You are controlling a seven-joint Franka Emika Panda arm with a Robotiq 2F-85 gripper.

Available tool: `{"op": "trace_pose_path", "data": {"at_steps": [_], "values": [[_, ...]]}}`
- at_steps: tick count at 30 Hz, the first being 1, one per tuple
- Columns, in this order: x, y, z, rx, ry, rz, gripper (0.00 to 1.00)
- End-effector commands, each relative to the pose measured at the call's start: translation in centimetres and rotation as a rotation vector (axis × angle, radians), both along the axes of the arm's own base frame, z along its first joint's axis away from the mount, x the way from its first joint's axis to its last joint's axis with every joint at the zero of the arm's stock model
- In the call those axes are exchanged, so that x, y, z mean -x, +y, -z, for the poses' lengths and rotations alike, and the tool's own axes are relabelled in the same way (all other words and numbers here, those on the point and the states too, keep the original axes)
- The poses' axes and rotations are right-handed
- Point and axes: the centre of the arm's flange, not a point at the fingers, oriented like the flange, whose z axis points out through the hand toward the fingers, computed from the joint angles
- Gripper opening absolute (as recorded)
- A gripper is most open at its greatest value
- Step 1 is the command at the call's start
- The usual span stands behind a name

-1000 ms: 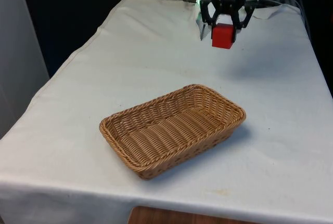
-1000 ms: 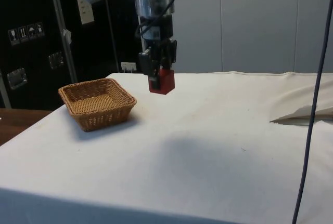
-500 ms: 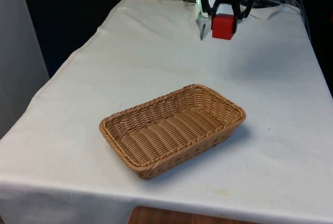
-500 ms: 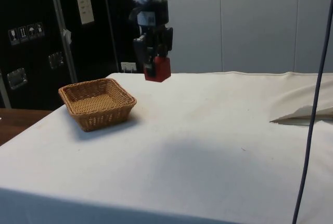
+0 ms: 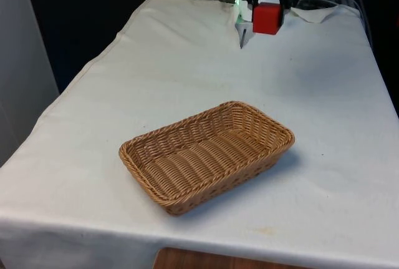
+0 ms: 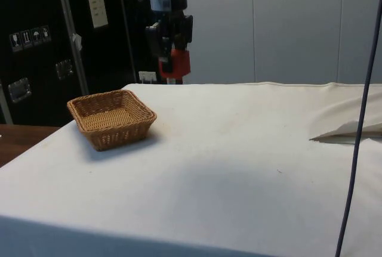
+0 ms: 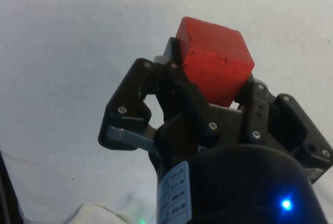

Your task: Pick up the cube and place it into the basket.

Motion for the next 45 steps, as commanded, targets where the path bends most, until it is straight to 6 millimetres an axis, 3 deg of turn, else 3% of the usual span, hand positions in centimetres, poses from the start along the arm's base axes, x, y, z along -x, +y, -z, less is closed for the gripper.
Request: {"op": "trace_pose_path", "data": {"at_steps": [1, 17, 45], "values": [[-0.1, -0.1, -0.5, -0.001, 0.001, 0.006, 0.01], [-2.1, -1.0, -3.9, 0.005, -0.003, 0.027, 0.01], [-6.5, -1.9, -7.9, 0.02, -0.015, 0.058, 0.01]]}}
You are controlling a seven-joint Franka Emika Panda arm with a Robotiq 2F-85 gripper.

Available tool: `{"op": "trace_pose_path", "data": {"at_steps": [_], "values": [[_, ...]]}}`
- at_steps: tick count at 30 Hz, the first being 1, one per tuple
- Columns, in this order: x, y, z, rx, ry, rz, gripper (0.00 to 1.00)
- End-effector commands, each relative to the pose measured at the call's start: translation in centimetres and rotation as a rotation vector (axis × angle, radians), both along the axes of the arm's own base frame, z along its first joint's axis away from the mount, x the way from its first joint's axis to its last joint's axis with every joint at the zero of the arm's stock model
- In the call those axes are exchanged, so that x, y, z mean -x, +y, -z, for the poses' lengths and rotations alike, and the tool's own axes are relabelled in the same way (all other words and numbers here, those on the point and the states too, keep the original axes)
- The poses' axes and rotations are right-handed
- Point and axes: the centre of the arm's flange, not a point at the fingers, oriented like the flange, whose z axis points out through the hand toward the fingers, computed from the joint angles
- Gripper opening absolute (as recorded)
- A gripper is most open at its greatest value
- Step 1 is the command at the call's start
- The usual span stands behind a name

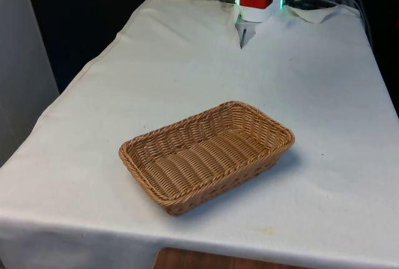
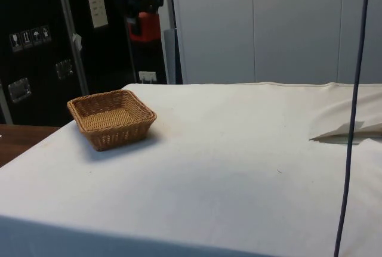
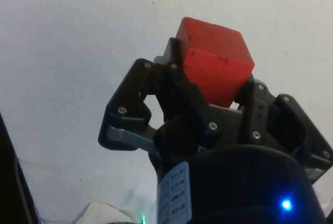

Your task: Pick up the cube and place it into the basket.

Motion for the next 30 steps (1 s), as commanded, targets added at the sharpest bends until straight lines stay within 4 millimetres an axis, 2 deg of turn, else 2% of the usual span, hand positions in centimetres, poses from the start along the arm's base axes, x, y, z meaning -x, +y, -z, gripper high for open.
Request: {"op": "trace_pose_path", "data": {"at_steps": [1, 11, 19, 30], "values": [[-0.3, -0.1, -0.1, 0.0, 0.008, 0.005, 0.01], [-1.6, -0.3, -1.1, 0.007, -0.007, 0.009, 0.01], [-3.4, -0.5, -2.1, 0.014, -0.007, 0.022, 0.01], [-5.2, -0.6, -2.5, 0.024, -0.028, 0.024, 0.01]]}}
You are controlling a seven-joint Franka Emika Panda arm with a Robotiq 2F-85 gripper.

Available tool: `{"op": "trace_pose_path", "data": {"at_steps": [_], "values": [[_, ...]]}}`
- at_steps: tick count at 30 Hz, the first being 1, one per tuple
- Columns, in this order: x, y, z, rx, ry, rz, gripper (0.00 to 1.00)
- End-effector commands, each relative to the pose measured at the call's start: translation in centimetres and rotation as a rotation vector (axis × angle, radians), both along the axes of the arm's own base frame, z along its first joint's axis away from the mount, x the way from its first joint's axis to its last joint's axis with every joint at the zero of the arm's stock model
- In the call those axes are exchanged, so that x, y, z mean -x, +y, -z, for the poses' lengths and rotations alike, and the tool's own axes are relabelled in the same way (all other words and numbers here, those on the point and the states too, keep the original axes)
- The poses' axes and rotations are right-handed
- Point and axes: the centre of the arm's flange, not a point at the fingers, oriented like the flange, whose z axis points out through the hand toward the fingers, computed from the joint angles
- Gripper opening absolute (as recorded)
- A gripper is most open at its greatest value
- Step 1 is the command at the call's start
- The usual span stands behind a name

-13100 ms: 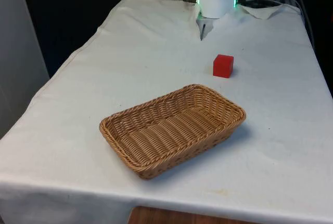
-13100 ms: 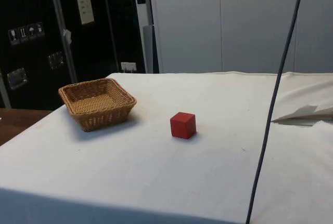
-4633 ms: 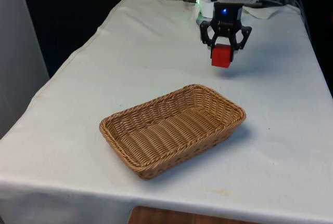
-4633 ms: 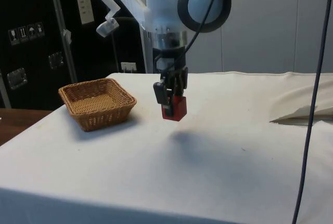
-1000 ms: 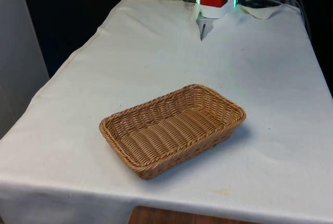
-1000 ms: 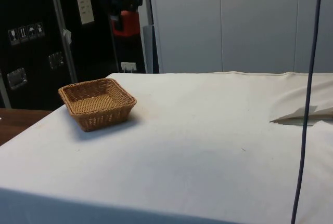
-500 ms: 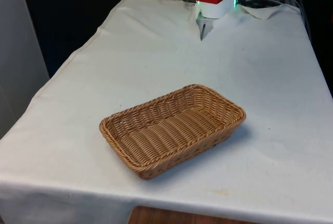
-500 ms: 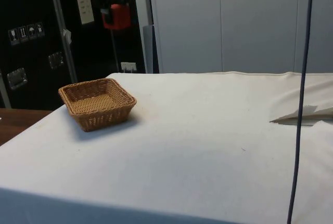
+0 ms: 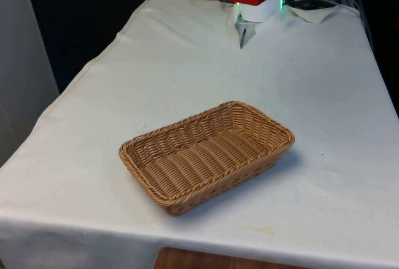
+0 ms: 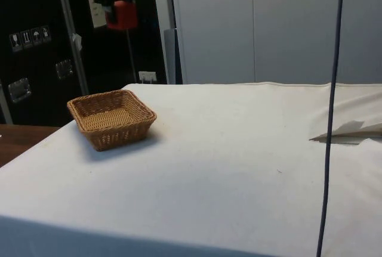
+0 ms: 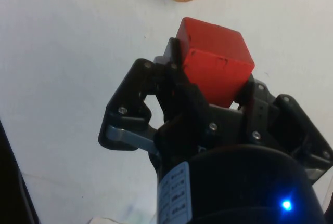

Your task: Pick up the cube and place it into the basket.

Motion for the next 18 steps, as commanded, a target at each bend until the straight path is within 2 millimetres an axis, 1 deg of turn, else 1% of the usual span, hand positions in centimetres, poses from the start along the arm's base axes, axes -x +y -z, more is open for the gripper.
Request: {"op": "trace_pose_path", "data": {"at_steps": [1, 7, 10, 18], "values": [[-0.3, 0.0, 0.0, -0.002, 0.008, 0.006, 0.01], [-1.8, 0.0, -0.2, 0.004, -0.004, 0.012, 0.01], [-2.1, 0.0, -0.1, 0.006, -0.004, 0.014, 0.01], [-3.8, -0.2, 0.1, 0.015, -0.012, 0.021, 0.01]]}}
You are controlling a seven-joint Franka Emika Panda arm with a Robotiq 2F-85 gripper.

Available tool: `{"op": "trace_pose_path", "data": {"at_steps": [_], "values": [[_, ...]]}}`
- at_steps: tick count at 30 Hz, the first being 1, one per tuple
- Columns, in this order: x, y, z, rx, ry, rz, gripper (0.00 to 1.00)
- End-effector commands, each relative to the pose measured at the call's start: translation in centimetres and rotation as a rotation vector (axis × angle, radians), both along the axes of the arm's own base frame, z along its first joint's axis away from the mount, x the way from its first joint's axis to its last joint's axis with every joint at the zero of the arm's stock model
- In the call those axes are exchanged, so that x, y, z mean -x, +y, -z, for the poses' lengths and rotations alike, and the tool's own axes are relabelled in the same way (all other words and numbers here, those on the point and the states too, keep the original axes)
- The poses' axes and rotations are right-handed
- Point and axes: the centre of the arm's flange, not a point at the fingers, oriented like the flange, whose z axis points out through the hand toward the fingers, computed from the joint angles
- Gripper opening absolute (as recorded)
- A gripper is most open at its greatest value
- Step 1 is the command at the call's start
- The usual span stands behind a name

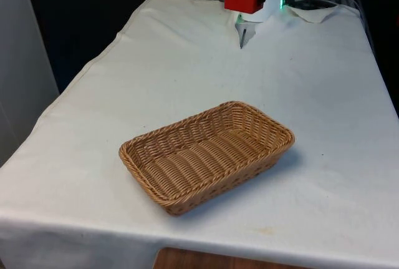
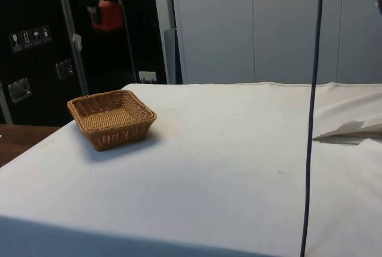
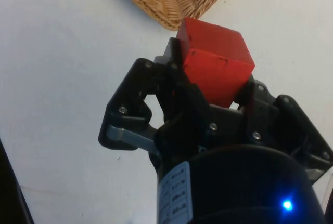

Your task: Pick up the cube and place it into the basket.

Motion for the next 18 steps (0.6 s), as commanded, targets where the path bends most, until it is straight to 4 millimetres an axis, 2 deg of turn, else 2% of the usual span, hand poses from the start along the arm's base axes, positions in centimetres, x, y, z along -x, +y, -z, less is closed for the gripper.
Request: {"op": "trace_pose_path", "data": {"at_steps": [1, 8, 18], "values": [[-0.2, 0.0, 0.0, 0.001, -0.001, 0.001, 0.01], [-1.7, -0.3, 0.5, -0.008, 0.011, 0.006, 0.01], [-2.6, -0.5, 1.8, -0.014, 0.02, 0.01, 0.01]]}}
